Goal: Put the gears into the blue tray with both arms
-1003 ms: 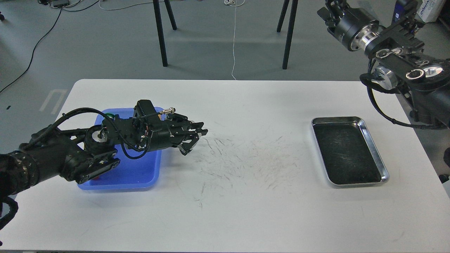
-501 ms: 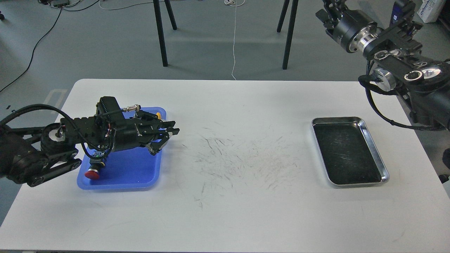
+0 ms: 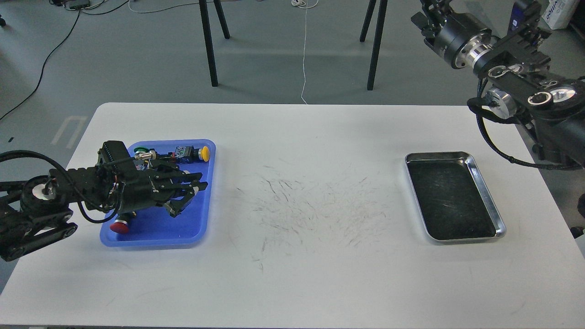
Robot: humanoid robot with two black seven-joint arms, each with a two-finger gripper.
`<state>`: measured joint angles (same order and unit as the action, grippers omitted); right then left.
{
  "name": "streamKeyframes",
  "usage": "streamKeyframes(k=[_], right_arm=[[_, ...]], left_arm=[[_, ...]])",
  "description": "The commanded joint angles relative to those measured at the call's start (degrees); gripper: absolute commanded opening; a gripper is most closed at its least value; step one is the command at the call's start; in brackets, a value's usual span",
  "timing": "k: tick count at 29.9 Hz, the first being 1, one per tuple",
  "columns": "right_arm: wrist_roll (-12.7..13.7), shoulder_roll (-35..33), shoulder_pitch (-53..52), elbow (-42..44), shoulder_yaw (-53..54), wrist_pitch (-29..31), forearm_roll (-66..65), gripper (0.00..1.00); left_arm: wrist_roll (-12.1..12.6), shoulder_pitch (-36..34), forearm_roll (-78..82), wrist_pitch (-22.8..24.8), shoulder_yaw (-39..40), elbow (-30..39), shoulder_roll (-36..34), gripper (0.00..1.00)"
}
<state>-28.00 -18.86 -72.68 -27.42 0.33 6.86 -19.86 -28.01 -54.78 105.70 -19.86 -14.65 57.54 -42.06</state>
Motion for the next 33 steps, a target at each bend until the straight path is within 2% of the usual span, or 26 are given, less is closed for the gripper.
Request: streamKeyframes(k=[1, 7, 33], right_arm=[[0.0, -0.4, 0.0, -0.1, 0.1, 0.0, 0.0, 0.97], [0.0, -0.6, -0.1, -0.1, 0.1, 0.0, 0.0, 0.97], [0.0, -0.5, -0.4, 0.0, 0.2, 0.0, 0.0, 0.97]], left_arm=[[0.0, 1.2, 0.1, 0.0, -0.1, -0.3, -0.2, 0.20], [0.0, 3.1, 0.3, 0.0, -0.2, -1.3, -0.1, 0.20], [0.0, 3.0, 4.1, 0.0, -1.8, -4.2, 0.0, 0.23]])
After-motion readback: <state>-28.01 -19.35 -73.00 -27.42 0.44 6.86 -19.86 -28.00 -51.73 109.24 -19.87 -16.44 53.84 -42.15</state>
